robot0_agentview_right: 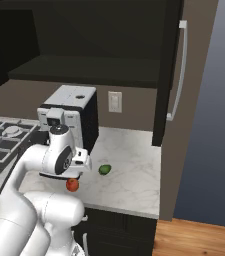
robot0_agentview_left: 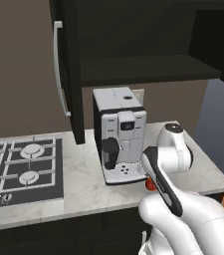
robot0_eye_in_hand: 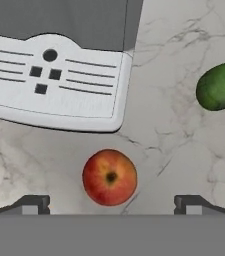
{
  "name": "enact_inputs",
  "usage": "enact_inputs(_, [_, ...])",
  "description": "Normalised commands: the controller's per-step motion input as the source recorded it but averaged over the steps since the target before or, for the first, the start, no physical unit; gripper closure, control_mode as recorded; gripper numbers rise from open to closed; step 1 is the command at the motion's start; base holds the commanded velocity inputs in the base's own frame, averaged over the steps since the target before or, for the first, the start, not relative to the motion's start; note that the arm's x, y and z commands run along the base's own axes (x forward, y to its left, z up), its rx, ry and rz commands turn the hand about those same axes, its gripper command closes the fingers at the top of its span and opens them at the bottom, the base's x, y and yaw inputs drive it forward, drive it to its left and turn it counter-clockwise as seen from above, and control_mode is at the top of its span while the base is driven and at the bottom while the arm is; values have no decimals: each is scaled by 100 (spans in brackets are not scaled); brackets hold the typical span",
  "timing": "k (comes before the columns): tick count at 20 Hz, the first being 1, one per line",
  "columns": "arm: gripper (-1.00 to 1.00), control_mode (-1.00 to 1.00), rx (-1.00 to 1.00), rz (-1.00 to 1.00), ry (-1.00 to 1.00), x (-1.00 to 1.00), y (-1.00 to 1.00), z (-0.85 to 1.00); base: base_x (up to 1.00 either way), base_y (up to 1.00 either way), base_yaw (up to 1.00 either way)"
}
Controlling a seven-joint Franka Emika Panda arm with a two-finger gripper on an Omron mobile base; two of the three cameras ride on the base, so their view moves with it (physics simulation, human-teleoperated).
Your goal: Pick the apple, avocado from the counter and place them in the cabinet. Then close the cabinet.
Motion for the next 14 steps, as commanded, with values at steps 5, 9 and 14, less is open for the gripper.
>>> enact_inputs(5, [-100, -100, 0, 0, 0, 10, 0, -74, 0, 0, 0])
enact_inputs(9, [-100, -100, 0, 0, 4, 2, 0, -89, 0, 0, 0])
enact_inputs(14, [-100, -100, 0, 0, 15, 0, 3, -99, 0, 0, 0])
